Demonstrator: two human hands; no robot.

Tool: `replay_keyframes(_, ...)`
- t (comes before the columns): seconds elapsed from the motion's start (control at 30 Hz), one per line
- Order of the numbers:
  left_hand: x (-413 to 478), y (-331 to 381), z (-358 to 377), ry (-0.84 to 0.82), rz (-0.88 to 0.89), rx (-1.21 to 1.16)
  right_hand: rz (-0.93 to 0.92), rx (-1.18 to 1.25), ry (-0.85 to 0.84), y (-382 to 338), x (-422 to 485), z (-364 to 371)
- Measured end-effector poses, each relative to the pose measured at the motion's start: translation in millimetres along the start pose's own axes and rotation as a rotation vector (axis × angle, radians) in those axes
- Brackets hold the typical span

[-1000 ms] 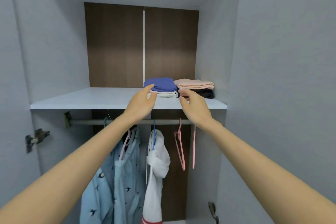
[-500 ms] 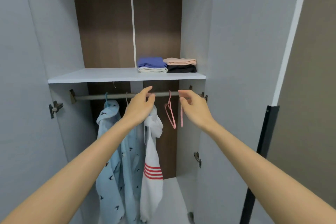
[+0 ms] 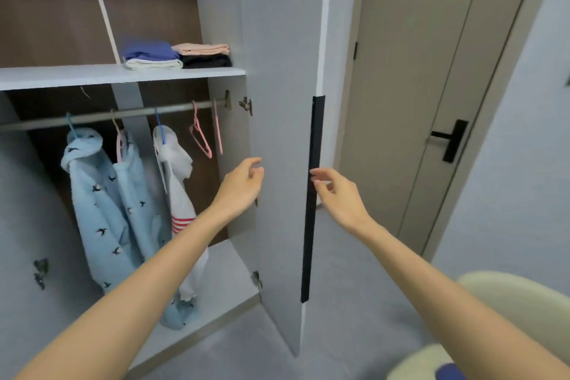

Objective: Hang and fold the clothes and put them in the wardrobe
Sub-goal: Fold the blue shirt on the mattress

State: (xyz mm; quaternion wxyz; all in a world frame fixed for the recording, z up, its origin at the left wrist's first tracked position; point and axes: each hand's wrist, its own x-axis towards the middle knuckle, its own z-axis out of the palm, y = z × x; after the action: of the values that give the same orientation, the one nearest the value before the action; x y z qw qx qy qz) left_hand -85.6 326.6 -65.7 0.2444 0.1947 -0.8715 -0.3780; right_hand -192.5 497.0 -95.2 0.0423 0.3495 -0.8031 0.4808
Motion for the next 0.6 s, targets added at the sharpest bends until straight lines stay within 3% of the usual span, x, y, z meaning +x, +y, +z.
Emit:
replay_keyframes(0.4,-53.9,59.4,231.7,-0.445,0.086,-0.068,0.434,-0.177,0.165,167.5,-157.0,-133.2)
replay_keyframes(0.6,-94.3,67.5,366.1,-0.641,0.067,-0.015,0.742,-0.163,0.149,271.3,-244.4,-185.8)
